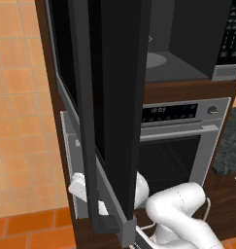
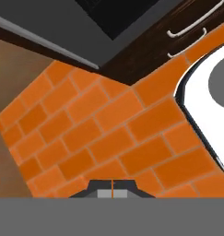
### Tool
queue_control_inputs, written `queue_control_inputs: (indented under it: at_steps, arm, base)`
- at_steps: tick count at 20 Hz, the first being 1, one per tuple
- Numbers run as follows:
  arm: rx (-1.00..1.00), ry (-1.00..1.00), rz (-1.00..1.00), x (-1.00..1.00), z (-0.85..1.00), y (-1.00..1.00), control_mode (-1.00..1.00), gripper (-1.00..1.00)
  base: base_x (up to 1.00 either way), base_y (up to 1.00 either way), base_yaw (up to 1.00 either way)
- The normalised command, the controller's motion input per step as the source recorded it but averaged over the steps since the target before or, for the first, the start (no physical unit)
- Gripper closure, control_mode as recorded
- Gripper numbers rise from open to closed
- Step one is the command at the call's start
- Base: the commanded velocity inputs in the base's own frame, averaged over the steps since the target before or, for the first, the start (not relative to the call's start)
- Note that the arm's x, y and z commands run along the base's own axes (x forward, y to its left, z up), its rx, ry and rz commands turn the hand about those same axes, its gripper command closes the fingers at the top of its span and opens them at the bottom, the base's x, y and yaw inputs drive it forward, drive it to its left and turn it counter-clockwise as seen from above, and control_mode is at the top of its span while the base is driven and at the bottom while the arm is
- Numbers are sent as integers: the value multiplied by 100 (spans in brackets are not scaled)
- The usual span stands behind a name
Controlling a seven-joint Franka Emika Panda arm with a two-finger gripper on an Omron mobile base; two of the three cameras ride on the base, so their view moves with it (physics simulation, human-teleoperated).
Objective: Open the microwave, place the bowl with waffle inside the microwave, then close the microwave door and turn it on.
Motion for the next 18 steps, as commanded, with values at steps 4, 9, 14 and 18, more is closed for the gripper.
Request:
queue_control_inputs:
  at_steps: [4,9,14,18]
  arm:
    - [-22,-39,-2,-23,-56,53,-100,100]
    - [-37,-21,-9,-26,-8,59,-100,100]
    - [-41,-4,-13,0,23,59,-100,100]
    - [-61,0,-28,-1,57,71,-100,100]
  base:
    - [0,0,0]
    - [0,0,0]
    - [0,0,0]
    - [0,0,0]
